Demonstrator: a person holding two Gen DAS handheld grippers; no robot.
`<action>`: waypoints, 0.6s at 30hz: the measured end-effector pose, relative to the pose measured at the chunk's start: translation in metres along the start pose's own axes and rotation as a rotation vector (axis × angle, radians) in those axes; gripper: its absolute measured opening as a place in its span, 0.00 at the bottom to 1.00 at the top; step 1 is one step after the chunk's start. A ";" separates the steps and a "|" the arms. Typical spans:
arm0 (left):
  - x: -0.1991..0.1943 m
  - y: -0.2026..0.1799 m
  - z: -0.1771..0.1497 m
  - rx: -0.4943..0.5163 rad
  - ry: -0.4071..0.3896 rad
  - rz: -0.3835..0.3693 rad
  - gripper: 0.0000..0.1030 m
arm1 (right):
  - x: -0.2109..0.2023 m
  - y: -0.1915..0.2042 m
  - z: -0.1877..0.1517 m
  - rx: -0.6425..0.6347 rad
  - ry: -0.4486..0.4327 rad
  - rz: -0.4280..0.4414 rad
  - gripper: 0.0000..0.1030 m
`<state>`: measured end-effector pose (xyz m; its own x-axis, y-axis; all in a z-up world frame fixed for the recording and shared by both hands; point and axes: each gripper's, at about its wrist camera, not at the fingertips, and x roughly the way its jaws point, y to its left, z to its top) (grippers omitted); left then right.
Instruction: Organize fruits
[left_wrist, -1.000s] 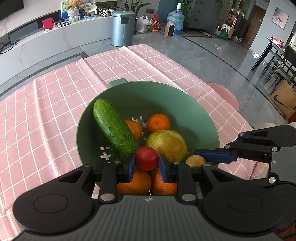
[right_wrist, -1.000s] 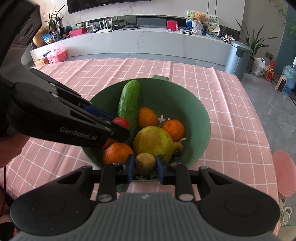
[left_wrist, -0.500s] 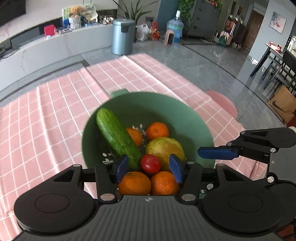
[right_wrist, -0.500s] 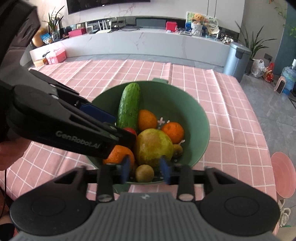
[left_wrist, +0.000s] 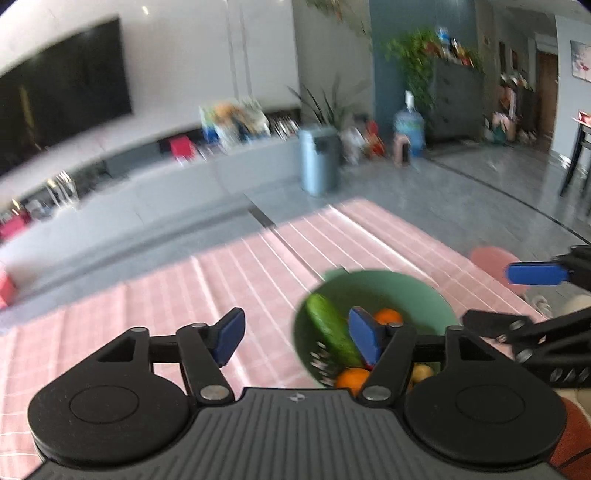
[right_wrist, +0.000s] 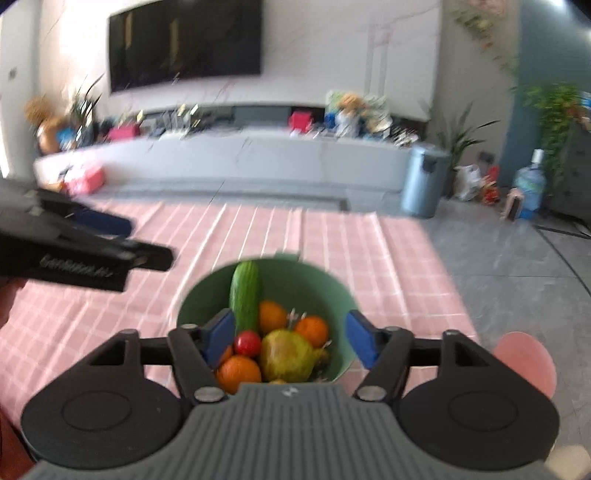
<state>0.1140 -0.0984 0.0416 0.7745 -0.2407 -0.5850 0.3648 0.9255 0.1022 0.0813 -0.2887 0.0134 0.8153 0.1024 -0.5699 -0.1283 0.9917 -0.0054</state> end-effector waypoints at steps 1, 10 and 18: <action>-0.010 0.000 -0.003 0.003 -0.028 0.022 0.78 | -0.008 0.001 0.000 0.018 -0.017 -0.007 0.68; -0.064 -0.010 -0.042 -0.019 -0.185 0.197 0.89 | -0.061 0.032 -0.029 0.088 -0.132 -0.050 0.73; -0.066 -0.015 -0.073 -0.098 -0.140 0.191 0.90 | -0.073 0.056 -0.062 0.076 -0.161 -0.059 0.75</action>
<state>0.0198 -0.0756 0.0200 0.8909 -0.0908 -0.4450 0.1587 0.9803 0.1178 -0.0202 -0.2455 0.0037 0.9010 0.0485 -0.4310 -0.0391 0.9988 0.0307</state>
